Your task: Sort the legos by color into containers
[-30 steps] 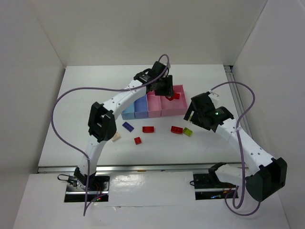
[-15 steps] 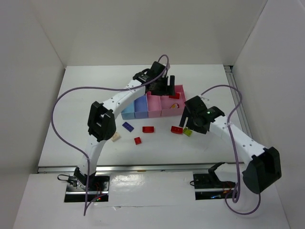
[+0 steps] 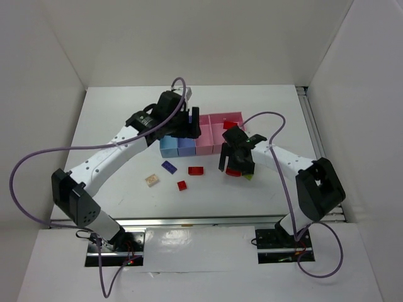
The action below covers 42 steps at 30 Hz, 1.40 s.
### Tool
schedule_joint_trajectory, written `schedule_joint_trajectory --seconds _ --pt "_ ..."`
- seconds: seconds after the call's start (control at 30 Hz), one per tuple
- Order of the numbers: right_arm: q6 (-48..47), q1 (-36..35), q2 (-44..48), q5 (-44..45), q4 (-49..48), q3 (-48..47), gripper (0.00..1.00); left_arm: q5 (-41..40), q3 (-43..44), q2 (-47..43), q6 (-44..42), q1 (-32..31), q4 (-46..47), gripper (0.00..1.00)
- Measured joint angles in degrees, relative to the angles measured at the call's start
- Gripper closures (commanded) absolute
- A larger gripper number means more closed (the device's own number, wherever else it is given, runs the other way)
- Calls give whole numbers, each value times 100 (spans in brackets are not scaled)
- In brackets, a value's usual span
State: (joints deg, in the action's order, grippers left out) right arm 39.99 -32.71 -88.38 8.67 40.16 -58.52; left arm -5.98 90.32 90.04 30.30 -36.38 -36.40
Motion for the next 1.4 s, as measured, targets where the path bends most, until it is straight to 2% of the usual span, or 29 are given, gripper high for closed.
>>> schedule_joint_trajectory --seconds 0.27,0.43,0.83,1.0,1.13,1.17,1.23,1.4 --pt "42 -96 -229 -63 -129 -9 5 -251 -903 -358 13 20 -111 16" --pt "131 -101 -313 13 -131 -9 1 -297 -935 -358 11 22 -125 16" --pt "125 -107 -896 256 -177 -105 1 -382 -1012 -358 11 22 -87 16" --pt "59 -105 -968 332 -286 -216 11 -643 -1126 -358 11 -44 -101 17" --pt "33 -105 -968 382 -400 -236 28 -748 -1462 -393 138 -181 -107 17" --pt "20 -105 -968 400 -415 -236 38 -741 -1628 -439 175 -212 -125 17" --pt "20 -105 -966 417 -446 -234 43 -680 -1982 -577 308 -254 -166 16" --pt "-2 -105 -933 426 -483 -219 43 -479 -2743 -914 717 -444 -354 16"
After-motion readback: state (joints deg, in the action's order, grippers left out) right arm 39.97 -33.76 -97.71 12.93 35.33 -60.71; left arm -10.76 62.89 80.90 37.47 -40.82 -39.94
